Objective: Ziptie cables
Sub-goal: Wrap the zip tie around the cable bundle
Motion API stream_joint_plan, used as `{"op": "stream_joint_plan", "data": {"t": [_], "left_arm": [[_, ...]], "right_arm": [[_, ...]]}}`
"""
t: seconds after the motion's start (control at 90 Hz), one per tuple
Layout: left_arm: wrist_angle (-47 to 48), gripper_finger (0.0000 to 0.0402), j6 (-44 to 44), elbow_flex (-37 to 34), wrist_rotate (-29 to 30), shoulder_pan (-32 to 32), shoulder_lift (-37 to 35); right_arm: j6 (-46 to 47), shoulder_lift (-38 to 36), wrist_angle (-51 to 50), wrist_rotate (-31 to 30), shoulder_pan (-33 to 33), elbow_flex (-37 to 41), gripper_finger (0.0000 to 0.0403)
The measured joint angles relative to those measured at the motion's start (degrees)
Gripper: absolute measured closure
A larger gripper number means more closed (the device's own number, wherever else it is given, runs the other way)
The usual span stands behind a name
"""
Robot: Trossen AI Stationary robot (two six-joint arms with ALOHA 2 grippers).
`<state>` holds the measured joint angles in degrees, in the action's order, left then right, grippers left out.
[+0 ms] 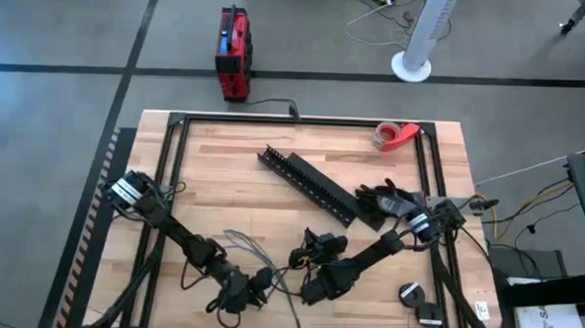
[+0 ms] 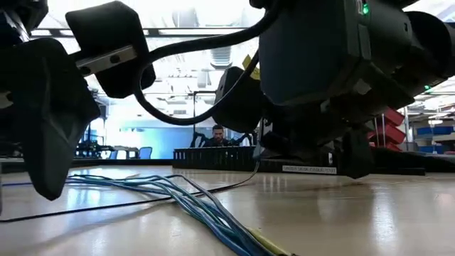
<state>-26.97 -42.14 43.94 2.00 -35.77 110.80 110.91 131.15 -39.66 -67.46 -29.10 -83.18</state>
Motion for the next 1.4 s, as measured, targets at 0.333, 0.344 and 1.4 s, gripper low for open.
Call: {"op": "stream_joint_plan", "data": {"t": [0.333, 0.344, 1.4], "left_arm": [[-5.09, 0.0325, -2.95, 0.11, -0.31, 0.97, 0.09], [-5.21, 0.0326, -2.96, 0.13, -0.32, 1.01, 0.09], [40.59, 0.0317, 9.71, 22.01, 9.82, -5.12, -0.39]], "right_arm": [[-1.24, 0.00, 1.55, -0.03, 0.00, 0.00, 0.0403], [-1.34, 0.00, 1.60, -0.03, 0.00, 0.00, 0.0403], [-5.05, -0.07, 0.98, 0.48, 0.02, 0.00, 0.0403]]}}
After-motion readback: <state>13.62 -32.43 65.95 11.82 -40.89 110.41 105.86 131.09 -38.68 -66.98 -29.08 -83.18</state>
